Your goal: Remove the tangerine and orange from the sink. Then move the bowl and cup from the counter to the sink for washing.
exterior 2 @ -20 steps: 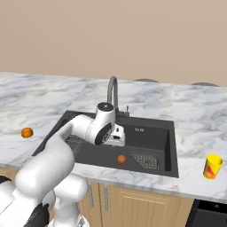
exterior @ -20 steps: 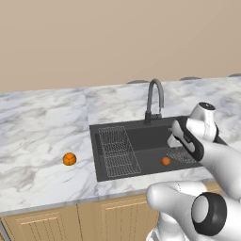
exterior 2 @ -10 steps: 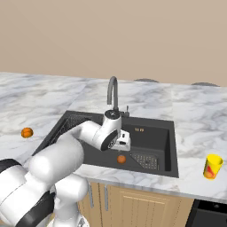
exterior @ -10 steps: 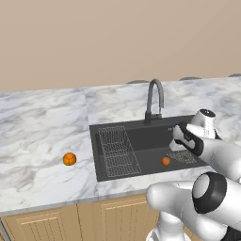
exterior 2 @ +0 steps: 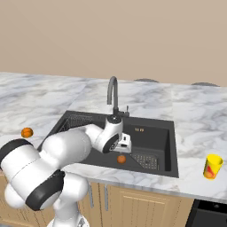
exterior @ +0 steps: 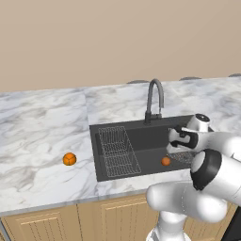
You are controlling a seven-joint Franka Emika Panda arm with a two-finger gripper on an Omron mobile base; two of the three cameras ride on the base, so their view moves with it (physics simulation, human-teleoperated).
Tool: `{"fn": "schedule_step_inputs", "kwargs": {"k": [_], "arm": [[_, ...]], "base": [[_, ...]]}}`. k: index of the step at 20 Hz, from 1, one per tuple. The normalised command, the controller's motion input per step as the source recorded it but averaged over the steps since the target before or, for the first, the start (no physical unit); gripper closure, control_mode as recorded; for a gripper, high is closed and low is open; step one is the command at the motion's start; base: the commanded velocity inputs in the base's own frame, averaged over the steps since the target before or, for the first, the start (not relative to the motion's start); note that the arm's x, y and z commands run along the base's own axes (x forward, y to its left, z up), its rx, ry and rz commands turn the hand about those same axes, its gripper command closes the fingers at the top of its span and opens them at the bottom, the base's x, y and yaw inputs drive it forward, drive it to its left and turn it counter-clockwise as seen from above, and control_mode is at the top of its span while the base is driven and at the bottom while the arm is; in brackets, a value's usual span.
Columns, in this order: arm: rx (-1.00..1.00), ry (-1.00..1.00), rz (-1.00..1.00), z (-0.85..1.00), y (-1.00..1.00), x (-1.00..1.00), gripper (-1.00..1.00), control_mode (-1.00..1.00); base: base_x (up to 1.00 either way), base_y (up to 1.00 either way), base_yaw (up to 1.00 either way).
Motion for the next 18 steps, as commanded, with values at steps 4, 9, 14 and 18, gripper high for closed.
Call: {"fn": "schedule_step_inputs", "kwargs": {"k": [4,9,14,18], "arm": [[0.00,0.00,0.00,-0.21,0.00,0.16,-1.00,-1.00],[0.00,0.00,0.00,-0.20,-0.03,0.14,-1.00,-1.00],[0.00,0.00,0.00,-0.21,-0.01,0.19,-1.00,-1.00],[0.00,0.00,0.00,-0.21,0.00,0.21,-1.00,-1.00]], "base": [[0.00,0.00,0.00],[0.00,0.00,0.00],[0.00,0.00,0.00],[0.00,0.00,0.00]]}}
